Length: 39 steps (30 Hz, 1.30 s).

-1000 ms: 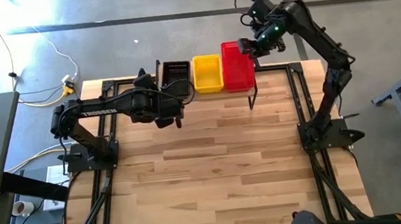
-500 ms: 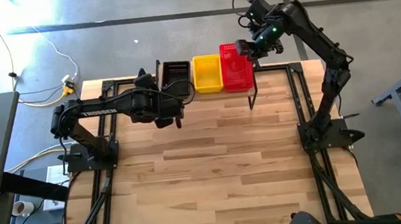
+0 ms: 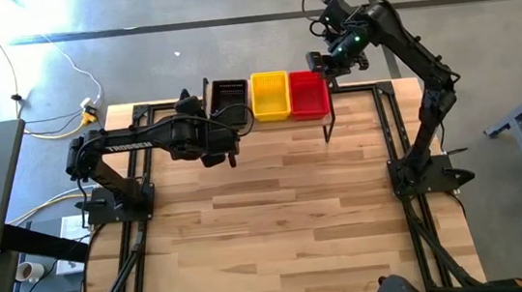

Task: Stack baskets on shelf by color
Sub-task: Adjust the yellow bins on the shelf

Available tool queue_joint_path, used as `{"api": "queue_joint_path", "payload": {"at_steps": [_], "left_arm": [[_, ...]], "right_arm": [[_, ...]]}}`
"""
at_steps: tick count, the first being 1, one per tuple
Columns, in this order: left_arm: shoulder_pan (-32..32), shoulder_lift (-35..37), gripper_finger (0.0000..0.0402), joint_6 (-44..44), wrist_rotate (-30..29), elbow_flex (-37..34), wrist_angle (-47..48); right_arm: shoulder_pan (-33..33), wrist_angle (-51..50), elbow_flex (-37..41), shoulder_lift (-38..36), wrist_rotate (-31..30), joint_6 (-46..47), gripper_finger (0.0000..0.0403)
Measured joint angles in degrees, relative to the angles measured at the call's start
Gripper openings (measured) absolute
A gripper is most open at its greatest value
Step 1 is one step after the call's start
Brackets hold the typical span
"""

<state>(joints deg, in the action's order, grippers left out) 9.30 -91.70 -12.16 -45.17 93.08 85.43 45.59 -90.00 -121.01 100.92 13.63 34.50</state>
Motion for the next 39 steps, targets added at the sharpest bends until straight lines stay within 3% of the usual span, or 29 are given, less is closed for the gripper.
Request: {"api": "queue_joint_path", "payload": {"at_steps": [5, 11, 15, 18, 22, 25, 31, 39], "left_arm": [[0.0, 0.0, 0.017, 0.1, 0.0, 0.0, 0.0], [0.0, 0.0, 0.017, 0.4, 0.0, 0.0, 0.0], [-0.5, 0.0, 0.017, 0.3, 0.0, 0.0, 0.0], [-1.6, 1.1, 0.017, -0.8, 0.3, -0.1, -0.1], [-3.7, 5.3, 0.017, -2.3, 2.0, -1.2, -1.2], [-4.9, 10.3, 0.017, -2.6, 6.5, -3.6, -4.7], [-4.9, 19.7, 0.017, -2.7, 15.1, -10.1, -13.1], [-4.9, 26.9, 0.017, -3.7, 16.2, -16.6, -16.6]], "right_arm": [[0.1, 0.0, 0.0, 0.0, 0.0, -0.4, 0.0109], [-0.4, 0.0, 0.0, -2.1, -0.1, -0.4, 0.0114], [-4.0, 0.0, 0.0, -3.8, -0.8, -2.1, 0.0114], [-8.6, 0.0, 0.0, -5.4, -5.4, -5.2, 0.0114], [-15.3, 0.2, 0.0, -6.9, -12.4, -4.9, 0.0114], [-19.7, 0.9, 0.0, -7.4, -15.4, -4.9, 0.0114], [-26.1, 6.1, 0.0, -7.0, -16.5, -3.5, 0.0114], [-29.3, 16.7, 0.0, -3.6, -18.2, -0.1, 0.0114]]}}
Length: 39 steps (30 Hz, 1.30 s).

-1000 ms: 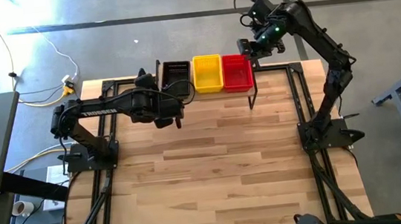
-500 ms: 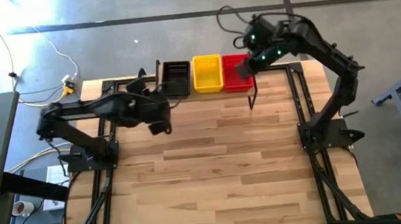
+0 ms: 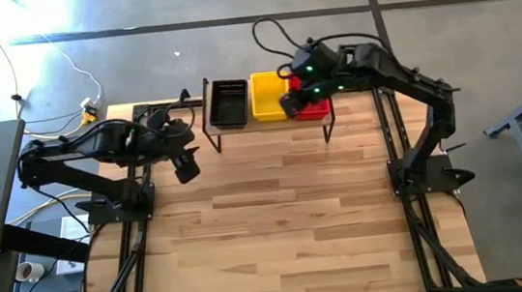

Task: Stack baskets on shelf by color
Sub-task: Adjust the yellow bins on the shelf

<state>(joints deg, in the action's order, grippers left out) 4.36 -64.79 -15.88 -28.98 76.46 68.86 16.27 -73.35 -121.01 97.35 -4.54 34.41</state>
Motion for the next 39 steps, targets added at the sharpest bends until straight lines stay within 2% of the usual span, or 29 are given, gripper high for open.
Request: {"api": "queue_joint_path", "payload": {"at_steps": [5, 10, 20, 32, 39], "left_arm": [[0.0, 2.8, 0.017, 0.1, 0.1, -2.7, -3.7], [0.0, 3.3, 0.017, 0.0, 0.1, -3.6, -3.2], [0.0, 3.3, 0.017, 0.0, 0.1, -3.6, -3.2], [0.0, 3.3, 0.017, 0.0, 0.1, -3.6, -3.2], [0.0, 3.3, 0.017, 0.0, 0.1, -3.6, -3.2]], "right_arm": [[-0.3, 5.0, 0.0, 3.3, -0.1, -1.9, 0.0114], [0.6, 7.3, 0.0, 7.6, -1.7, -2.9, 0.0114], [2.5, 8.7, 0.0, 14.8, 1.7, -1.4, 0.0114], [4.0, 12.8, 0.0, 17.9, 1.5, 1.9, 0.0114], [6.0, 16.1, 0.0, 17.9, -1.7, 5.7, 0.0114]]}}
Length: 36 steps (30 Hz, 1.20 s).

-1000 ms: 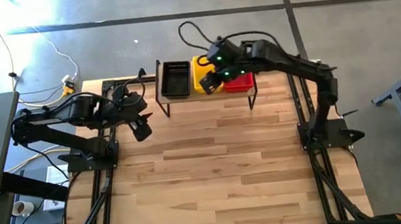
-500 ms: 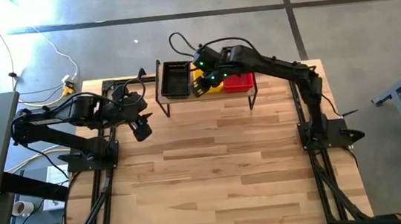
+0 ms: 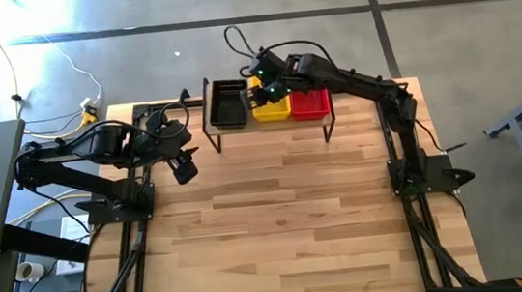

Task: Stack baskets on shelf by color
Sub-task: Adjust the yellow bins on the shelf

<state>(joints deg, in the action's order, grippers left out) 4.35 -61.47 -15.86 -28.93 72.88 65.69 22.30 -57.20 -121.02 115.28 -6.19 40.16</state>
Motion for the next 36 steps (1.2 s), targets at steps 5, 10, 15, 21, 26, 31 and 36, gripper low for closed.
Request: {"api": "queue_joint_path", "payload": {"at_steps": [5, 10, 15, 21, 26, 31, 36], "left_arm": [[0.0, 0.0, 0.017, 0.0, 0.0, 0.0, 0.0], [0.0, 0.0, 0.017, 1.0, 0.0, 0.0, 0.0], [0.0, 0.0, 0.017, 1.1, -0.1, 0.0, 0.0], [0.0, 0.0, 0.017, 1.5, -0.1, 0.0, 0.0], [0.0, 0.0, 0.017, 2.1, -0.2, 0.0, 0.0], [0.0, 0.0, 0.017, 3.0, -0.2, 0.0, 0.0], [0.0, 0.0, 0.017, 3.1, -0.9, 0.0, 0.0]], "right_arm": [[1.4, -0.6, 0.0, 0.5, -1.5, 2.4, 0.0113], [2.1, -0.5, 0.0, 1.8, -1.2, 2.7, 0.0093], [2.1, -0.4, 0.0, 3.2, 0.0, 2.9, 0.0076], [2.0, -0.3, 0.0, 4.2, 0.6, 3.0, 0.0075], [1.9, 1.1, 0.0, 4.1, 1.2, 1.9, 0.0075], [1.7, 1.7, 0.0, 4.1, 2.7, 1.4, 0.0074], [1.6, 1.1, 0.0, 4.1, 2.2, 1.7, 0.0074]]}}
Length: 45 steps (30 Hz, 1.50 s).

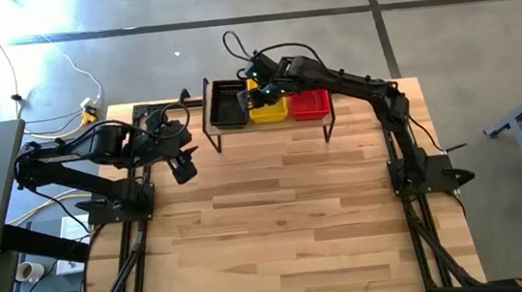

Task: Stack baskets on shelf by color
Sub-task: Adjust the yellow bins on the shelf, then return to Home Position

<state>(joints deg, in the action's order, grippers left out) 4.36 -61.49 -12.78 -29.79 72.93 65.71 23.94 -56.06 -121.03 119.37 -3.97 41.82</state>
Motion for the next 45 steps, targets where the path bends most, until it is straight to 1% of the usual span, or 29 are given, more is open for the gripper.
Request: {"api": "queue_joint_path", "payload": {"at_steps": [4, 6, 10, 14, 16, 19, 22, 27, 32, 36, 39, 45], "left_arm": [[0.0, 0.0, 0.017, 0.0, -0.6, 0.0, 0.2], [0.0, 0.8, 0.017, -0.5, -0.5, 0.0, 1.0], [-0.1, 3.7, 0.017, -2.0, -0.3, 0.0, 0.9], [-0.1, 6.7, 0.017, -3.1, -0.2, 0.0, 0.8], [-0.1, 8.9, 0.017, -3.6, -0.3, -1.8, -1.2], [-0.1, 13.3, 0.017, -3.6, 0.3, -7.3, -6.2], [-0.1, 18.4, 0.017, -3.8, 2.7, -13.8, -11.6], [-0.1, 26.2, 0.017, -3.5, 8.1, -24.0, -21.1], [-0.1, 33.7, 0.017, -3.7, 13.5, -34.2, -31.5], [-0.1, 39.4, 0.017, -3.8, 15.9, -42.0, -38.0], [-0.1, 43.6, 0.017, -4.5, 17.6, -46.8, -41.1], [-0.1, 51.4, 0.017, -5.1, 19.3, -55.2, -46.8]], "right_arm": [[0.0, -2.2, 0.0, -0.4, -0.1, 0.1, 0.0074], [-0.2, -3.1, 0.0, -1.3, -1.1, -0.4, 0.0074], [-0.8, -4.1, 0.0, -4.3, -4.7, -3.2, 0.0074], [-1.5, -4.4, 0.0, -7.7, -5.1, -4.8, 0.0074], [-2.4, -4.6, 0.0, -9.2, -6.2, -5.2, 0.0075], [-4.9, -4.9, 0.0, -11.0, -8.7, -7.4, 0.0075], [-7.5, -5.6, 0.0, -12.1, -9.8, -9.3, 0.0075], [-11.8, -6.8, 0.0, -13.0, -11.2, -13.2, 0.0075], [-15.2, -11.7, 0.0, -13.2, -13.8, -13.4, 0.0075], [-16.5, -15.1, 0.0, -13.2, -15.9, -11.9, 0.0075], [-16.7, -16.1, 0.0, -13.2, -16.9, -10.7, 0.0075], [-16.6, -16.2, 0.0, -13.4, -17.0, -10.8, 0.0075]]}}
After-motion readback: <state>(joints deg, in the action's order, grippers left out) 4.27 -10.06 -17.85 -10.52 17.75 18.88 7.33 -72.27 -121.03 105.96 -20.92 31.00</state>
